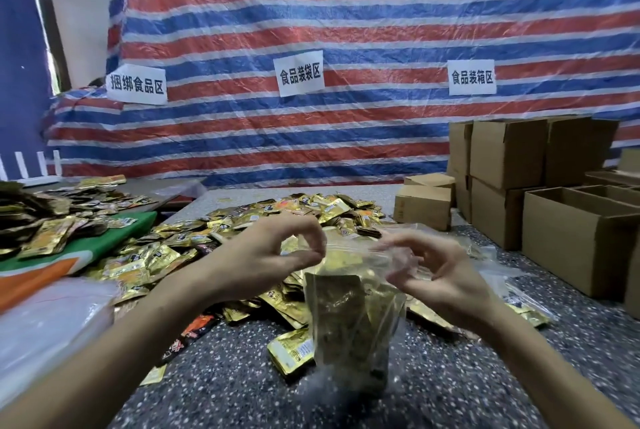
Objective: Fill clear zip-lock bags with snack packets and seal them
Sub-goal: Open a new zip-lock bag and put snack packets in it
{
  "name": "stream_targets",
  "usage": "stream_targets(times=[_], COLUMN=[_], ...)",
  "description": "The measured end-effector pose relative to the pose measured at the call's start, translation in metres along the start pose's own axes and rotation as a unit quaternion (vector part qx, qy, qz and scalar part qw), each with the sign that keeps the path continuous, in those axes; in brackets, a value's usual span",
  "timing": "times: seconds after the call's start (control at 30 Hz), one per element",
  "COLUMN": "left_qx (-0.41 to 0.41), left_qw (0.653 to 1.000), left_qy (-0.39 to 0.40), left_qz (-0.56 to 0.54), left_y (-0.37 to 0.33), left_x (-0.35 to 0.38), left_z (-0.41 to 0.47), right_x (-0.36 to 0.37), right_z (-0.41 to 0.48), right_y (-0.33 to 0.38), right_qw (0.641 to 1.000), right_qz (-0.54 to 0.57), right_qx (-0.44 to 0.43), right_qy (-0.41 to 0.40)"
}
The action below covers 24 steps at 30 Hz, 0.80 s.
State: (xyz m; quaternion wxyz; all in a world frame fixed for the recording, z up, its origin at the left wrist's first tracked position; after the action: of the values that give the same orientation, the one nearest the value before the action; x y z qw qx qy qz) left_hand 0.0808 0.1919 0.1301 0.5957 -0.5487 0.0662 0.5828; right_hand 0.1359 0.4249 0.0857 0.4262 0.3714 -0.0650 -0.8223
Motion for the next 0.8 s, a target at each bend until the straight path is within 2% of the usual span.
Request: stream_targets(times=[0.13, 0.27, 0.47, 0.67, 0.8], left_qx=[-0.001, -0.018, -0.011, -0.046, -0.062], left_qw=[0.999, 0.998, 0.999, 0.998, 0.997], left_qy=[0.017, 0.023, -0.03, -0.036, -0.034], left_qz=[-0.04, -0.052, -0.011, -0.001, -0.008], left_y=[-0.007, -0.015, -0.025, -0.022, -0.017], left_x=[-0.009, -0.015, -0.024, -0.024, -0.019], left_z=[-0.005, -0.01, -0.016, -0.023, -0.028], right_x=[-0.02, -0.035, -0.064, -0.051, -0.036], right_z=[0.008, 0.017, 0.041, 0.043, 0.036], right_y=[0.016, 0.026, 0.055, 0.068, 0.059], right_qw=[0.99, 0.953, 0.927, 0.916, 0.88], right_qz=[-0.069, -0.163, -0.255, -0.242, -0.281], right_qx=[0.006, 0.033, 0.029, 0.0, 0.027], right_qy=[0.125, 0.254, 0.275, 0.32, 0.382])
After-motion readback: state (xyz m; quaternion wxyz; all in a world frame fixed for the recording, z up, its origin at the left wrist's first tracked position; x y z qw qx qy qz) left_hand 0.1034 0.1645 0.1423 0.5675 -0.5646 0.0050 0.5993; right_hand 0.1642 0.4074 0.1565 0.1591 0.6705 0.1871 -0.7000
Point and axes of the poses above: each hand's wrist, its own z-axis towards the middle knuckle, its own x-axis out of the palm, y = z × x, the point moved 3 cm from there along z, towards the middle knuckle, and after that the axes turned 11 degrees about -z, right-handed, at the moved point
